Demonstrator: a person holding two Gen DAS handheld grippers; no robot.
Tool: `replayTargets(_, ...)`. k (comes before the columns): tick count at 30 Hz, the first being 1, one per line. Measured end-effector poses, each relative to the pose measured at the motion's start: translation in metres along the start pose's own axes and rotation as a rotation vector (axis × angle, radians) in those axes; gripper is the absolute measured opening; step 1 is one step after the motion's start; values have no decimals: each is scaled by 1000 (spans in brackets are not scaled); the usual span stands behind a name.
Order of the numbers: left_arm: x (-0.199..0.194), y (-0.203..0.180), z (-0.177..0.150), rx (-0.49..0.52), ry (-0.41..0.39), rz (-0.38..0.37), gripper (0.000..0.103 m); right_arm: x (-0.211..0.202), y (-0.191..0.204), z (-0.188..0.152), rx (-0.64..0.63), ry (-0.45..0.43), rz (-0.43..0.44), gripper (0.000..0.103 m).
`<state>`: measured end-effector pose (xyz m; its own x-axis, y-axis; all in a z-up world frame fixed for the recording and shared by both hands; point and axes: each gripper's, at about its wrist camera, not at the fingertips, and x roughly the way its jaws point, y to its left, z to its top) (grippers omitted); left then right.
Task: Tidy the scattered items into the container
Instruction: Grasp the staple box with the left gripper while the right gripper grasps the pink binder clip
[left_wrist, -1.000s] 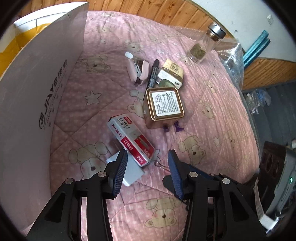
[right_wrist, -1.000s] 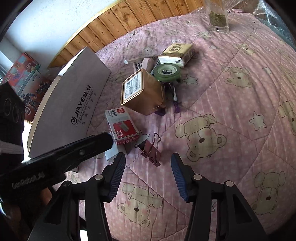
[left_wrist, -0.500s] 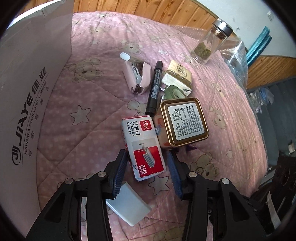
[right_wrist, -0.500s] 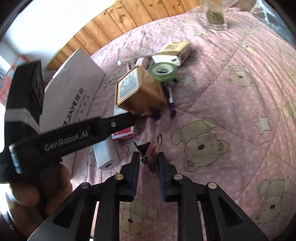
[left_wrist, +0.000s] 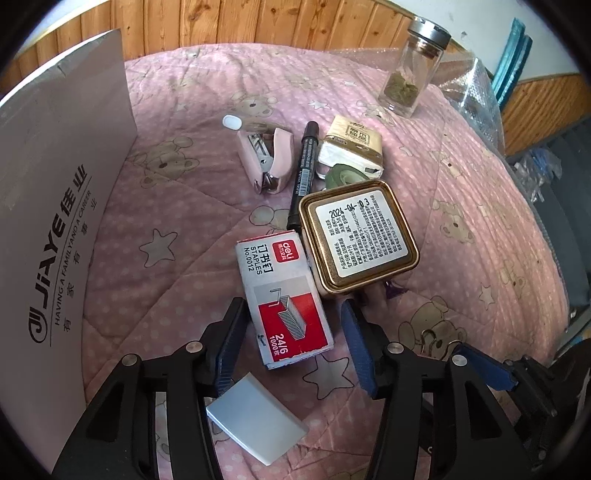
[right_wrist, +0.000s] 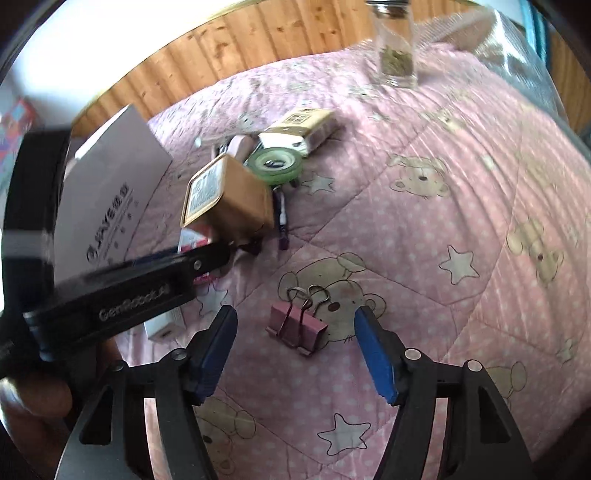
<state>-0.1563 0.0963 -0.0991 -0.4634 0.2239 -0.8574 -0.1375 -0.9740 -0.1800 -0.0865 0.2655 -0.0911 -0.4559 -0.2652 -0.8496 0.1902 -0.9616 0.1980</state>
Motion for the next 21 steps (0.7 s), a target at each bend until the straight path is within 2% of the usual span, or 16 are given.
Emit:
replayTargets(4,-1,4,0,16,-14,-25,53,3,1,-6,-26,6,-48,59)
replayTargets(5,-2,7,1,12,-13,-30,48,5,1,-4,-11,1,-54,57)
replayTargets(9,-4,14,-1,-7,-16,-29,44,12,-2,4,37,-3,-39,30)
replayTargets(13,-4,10,-3,-15,-24,-3,44,9,-6,3,42,2,-14,30)
replayTargets(14,-4,8,-3,-7,-26,6,46,8,-7,3,51,1,-17,32)
replayTargets(15,-3,6,-3,6,-27,12,47,7,-8,4,65,-2,-32,42)
replayTargets(17,-2,4,-4,30,-32,21,48,1,-9,4,118,-15,-46,51)
replayTargets(21,-2,9,-3,43,-46,-8,48,-8,-22,-3,279,-18,-22,51)
